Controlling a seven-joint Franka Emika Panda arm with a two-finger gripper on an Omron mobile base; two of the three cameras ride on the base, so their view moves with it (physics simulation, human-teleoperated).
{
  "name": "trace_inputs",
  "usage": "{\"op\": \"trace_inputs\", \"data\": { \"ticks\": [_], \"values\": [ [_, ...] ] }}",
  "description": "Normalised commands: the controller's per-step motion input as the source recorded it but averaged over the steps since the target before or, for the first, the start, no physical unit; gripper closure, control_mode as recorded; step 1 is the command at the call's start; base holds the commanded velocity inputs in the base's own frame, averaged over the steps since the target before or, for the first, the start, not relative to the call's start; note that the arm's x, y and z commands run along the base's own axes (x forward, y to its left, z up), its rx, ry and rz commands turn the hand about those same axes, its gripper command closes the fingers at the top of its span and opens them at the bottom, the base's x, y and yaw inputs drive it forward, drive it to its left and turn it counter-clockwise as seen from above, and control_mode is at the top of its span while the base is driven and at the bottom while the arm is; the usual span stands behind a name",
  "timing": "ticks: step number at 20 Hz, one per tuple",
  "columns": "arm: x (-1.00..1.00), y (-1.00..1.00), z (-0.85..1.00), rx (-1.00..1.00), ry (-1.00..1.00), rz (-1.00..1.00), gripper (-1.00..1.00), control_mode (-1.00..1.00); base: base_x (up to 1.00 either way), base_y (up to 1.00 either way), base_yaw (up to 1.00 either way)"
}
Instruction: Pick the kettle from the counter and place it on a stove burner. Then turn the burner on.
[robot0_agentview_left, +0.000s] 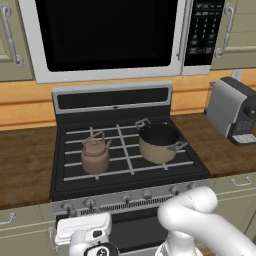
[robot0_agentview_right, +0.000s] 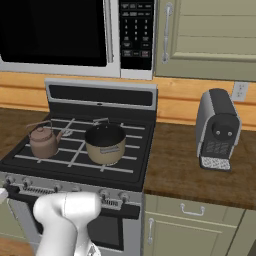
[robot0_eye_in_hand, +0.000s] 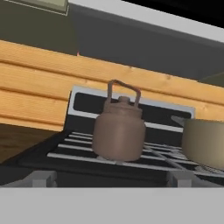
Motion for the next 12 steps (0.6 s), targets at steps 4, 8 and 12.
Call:
{"op": "trace_inputs", "data": {
  "ticks": [4, 8, 12],
  "values": [
    [0.26, 0.44, -0.36, 0.00, -0.10, 0.00, -1.00, -1.00, 0.00, 0.00, 0.00],
    [0.23, 0.47, -0.35, 0.00, -0.08, 0.00, -1.00, -1.00, 0.00, 0.00, 0.00],
    [0.13, 0.46, -0.34, 0.00, -0.06, 0.00, -1.00, -1.00, 0.00, 0.00, 0.00]
  ]
}}
